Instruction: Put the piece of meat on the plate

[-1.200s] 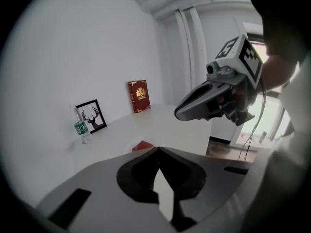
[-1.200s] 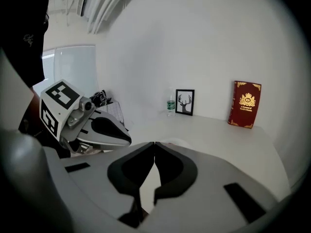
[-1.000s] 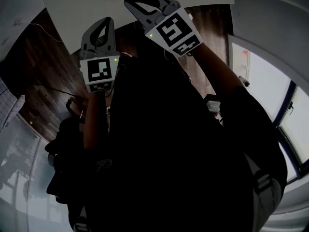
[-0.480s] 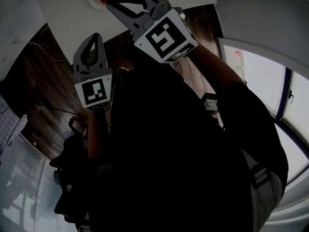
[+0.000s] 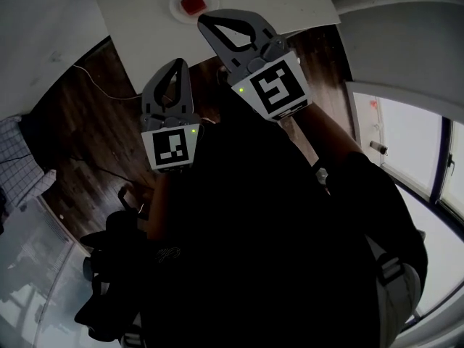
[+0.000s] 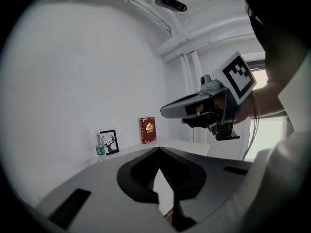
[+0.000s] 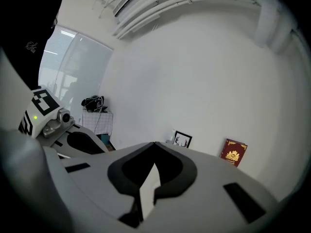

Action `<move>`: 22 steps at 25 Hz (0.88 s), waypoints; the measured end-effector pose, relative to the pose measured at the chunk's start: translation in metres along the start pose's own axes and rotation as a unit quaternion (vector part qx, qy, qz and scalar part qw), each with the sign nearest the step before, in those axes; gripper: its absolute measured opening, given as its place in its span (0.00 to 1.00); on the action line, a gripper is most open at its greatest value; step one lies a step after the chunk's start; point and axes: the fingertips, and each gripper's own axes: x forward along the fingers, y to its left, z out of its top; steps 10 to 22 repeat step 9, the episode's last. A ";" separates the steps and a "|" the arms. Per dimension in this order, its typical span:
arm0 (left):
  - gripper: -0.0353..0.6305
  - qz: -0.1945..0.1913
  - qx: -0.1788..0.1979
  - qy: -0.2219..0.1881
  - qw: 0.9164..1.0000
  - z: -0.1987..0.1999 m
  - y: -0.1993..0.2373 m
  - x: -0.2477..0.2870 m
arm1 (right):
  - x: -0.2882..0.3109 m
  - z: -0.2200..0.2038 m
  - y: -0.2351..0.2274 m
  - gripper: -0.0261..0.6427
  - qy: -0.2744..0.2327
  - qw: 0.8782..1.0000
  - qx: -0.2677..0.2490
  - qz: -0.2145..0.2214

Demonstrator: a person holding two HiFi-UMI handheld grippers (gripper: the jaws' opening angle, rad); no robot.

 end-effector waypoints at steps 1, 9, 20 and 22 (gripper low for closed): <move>0.06 0.002 -0.002 -0.006 1.000 0.003 0.000 -0.006 | -0.003 0.000 0.006 0.07 -0.001 1.000 0.007 -0.006; 0.06 -0.008 -0.017 -0.030 0.999 0.008 -0.005 -0.062 | -0.032 0.004 0.061 0.07 0.030 0.999 0.011 -0.033; 0.06 -0.008 -0.017 -0.030 0.999 0.008 -0.005 -0.062 | -0.032 0.004 0.061 0.07 0.030 0.999 0.011 -0.033; 0.06 -0.008 -0.017 -0.030 0.999 0.008 -0.005 -0.062 | -0.032 0.004 0.061 0.07 0.030 0.999 0.011 -0.033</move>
